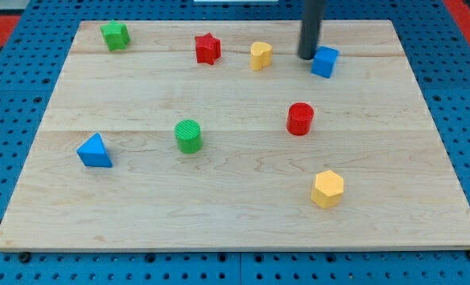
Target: Move the blue cube to the center right of the board
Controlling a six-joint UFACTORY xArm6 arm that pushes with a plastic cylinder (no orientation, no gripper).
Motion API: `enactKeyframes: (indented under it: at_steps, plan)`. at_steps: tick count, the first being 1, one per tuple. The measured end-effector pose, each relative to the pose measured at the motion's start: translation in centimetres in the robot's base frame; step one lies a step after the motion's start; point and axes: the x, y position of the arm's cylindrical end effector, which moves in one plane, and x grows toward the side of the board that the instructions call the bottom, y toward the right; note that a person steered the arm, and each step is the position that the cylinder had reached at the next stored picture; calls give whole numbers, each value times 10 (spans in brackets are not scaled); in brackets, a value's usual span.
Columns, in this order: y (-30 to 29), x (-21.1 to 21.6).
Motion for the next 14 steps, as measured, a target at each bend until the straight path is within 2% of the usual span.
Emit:
enactKeyframes:
  at_steps: [3,4,5,7,8,9,10,11,12,14]
  plan:
    - [73,-39]
    - [103,-32]
    - [102,-12]
    - [18,11]
    - [-2,11]
    - [-55,9]
    - [-39,36]
    - [51,17]
    - [58,8]
    - [45,63]
